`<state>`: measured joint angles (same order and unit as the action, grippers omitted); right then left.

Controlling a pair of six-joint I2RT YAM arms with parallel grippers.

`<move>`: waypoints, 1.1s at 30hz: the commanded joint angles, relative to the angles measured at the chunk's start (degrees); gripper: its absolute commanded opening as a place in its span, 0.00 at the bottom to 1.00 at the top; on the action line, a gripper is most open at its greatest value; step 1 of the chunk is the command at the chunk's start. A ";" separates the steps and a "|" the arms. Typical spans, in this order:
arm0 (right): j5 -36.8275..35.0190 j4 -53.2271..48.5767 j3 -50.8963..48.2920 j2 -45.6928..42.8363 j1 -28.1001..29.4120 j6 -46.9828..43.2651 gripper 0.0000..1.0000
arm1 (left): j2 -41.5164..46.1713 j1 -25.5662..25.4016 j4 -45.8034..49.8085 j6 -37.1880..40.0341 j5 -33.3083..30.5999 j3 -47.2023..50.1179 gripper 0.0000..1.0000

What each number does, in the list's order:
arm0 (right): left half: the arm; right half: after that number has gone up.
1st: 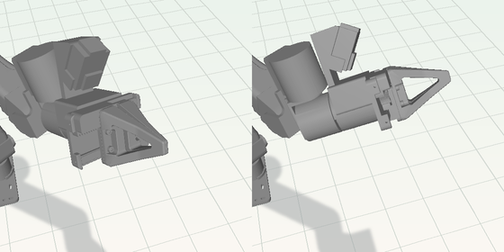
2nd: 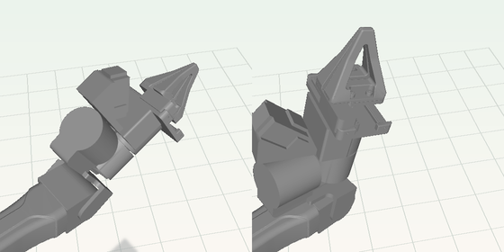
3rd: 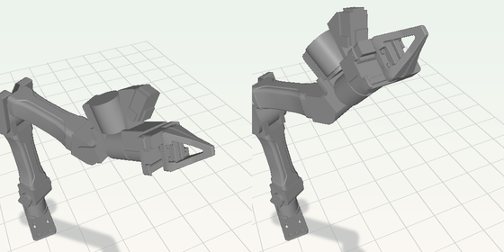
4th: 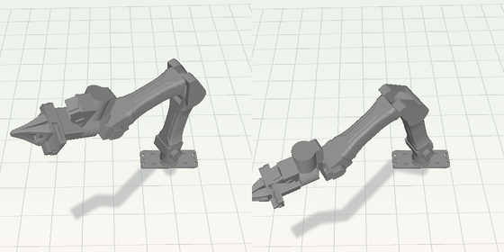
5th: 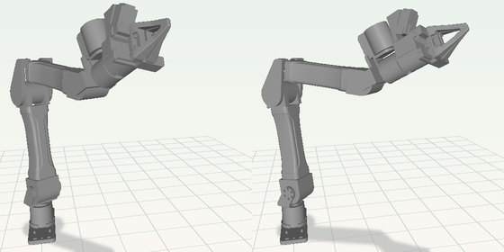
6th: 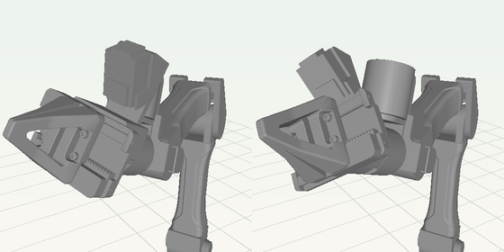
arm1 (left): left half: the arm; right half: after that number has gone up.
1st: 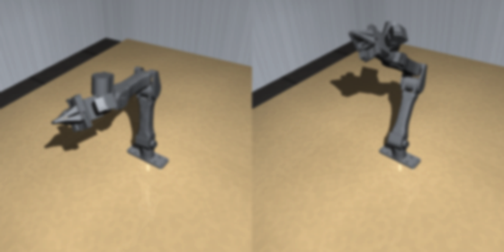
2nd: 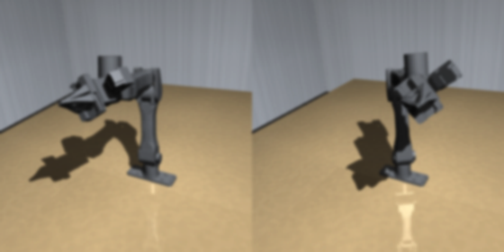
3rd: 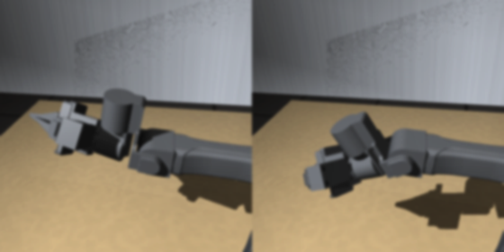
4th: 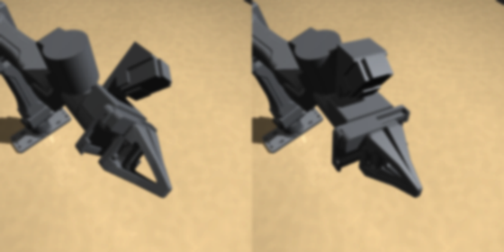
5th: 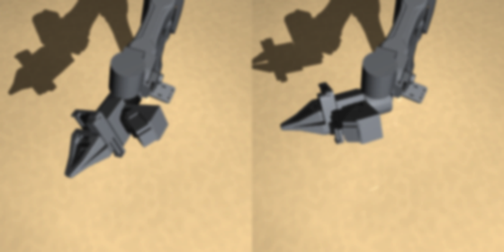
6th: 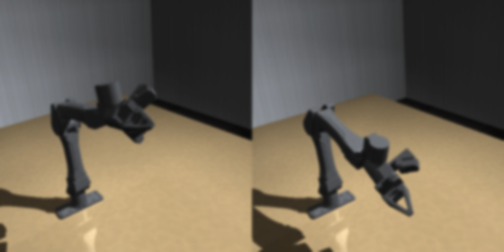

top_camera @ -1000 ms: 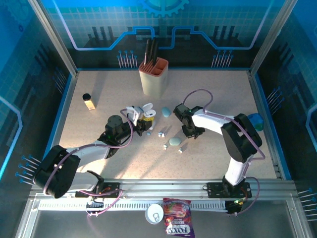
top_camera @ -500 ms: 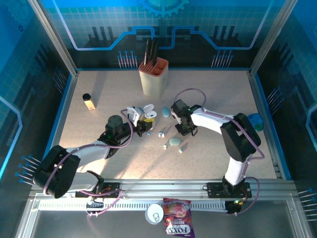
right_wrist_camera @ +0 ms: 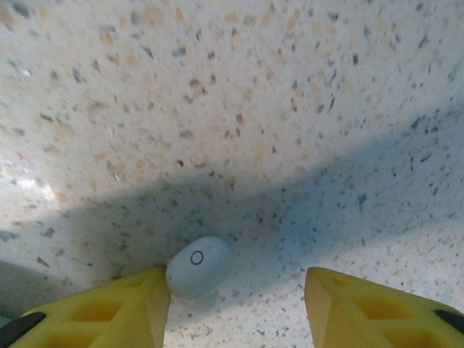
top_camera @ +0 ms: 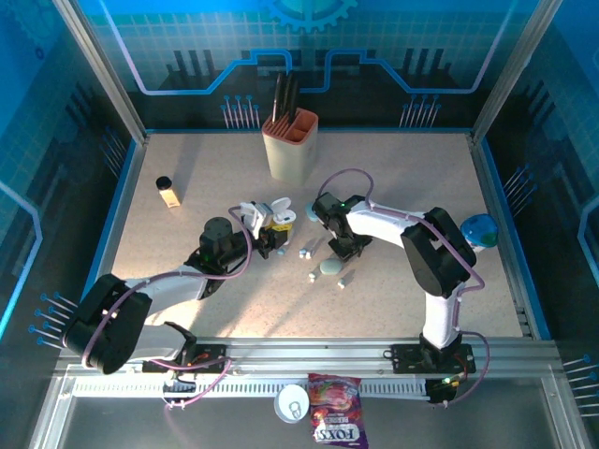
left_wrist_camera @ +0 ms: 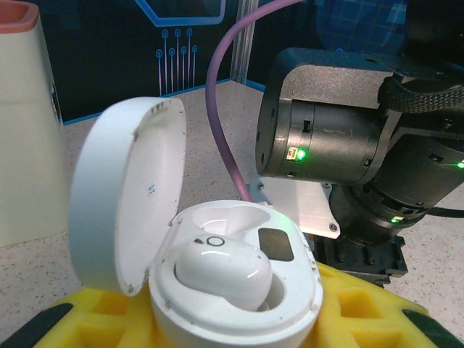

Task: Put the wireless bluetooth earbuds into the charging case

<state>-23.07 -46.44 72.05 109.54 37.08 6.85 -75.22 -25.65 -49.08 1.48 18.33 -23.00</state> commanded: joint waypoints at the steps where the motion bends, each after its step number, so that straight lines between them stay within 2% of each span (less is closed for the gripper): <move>1: -2.02 -4.54 0.62 0.79 0.45 1.61 0.52 | 0.87 0.37 0.12 0.58 0.96 -1.24 0.23; 8: -3.68 -5.22 0.11 -0.80 -0.12 2.96 0.48 | 0.87 0.44 0.18 0.81 1.01 -1.40 0.23; 13: 4.09 -2.93 0.34 -4.67 0.23 3.38 0.49 | 1.00 0.88 0.10 0.80 0.27 -1.10 0.23; 16: 5.73 -1.49 1.20 -5.90 1.09 6.51 0.49 | 0.57 1.91 -3.98 0.37 -1.22 0.79 0.22; 19: 2.07 1.26 0.72 -5.99 1.83 12.09 0.50 | -0.01 3.04 -8.91 -1.09 -2.02 2.55 0.22; 23: -4.27 1.02 1.24 -4.38 1.90 17.75 0.49 | 0.30 3.32 -8.60 -1.21 -1.82 2.57 0.22; 33: -7.12 -2.17 4.49 2.71 4.59 17.68 0.39 | -0.08 3.59 -7.94 -1.06 -1.36 2.61 0.23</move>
<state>-28.42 -46.46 75.00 110.59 39.94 22.79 -75.22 -22.55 -54.41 1.39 16.78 -20.80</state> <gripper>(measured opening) 0.396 0.362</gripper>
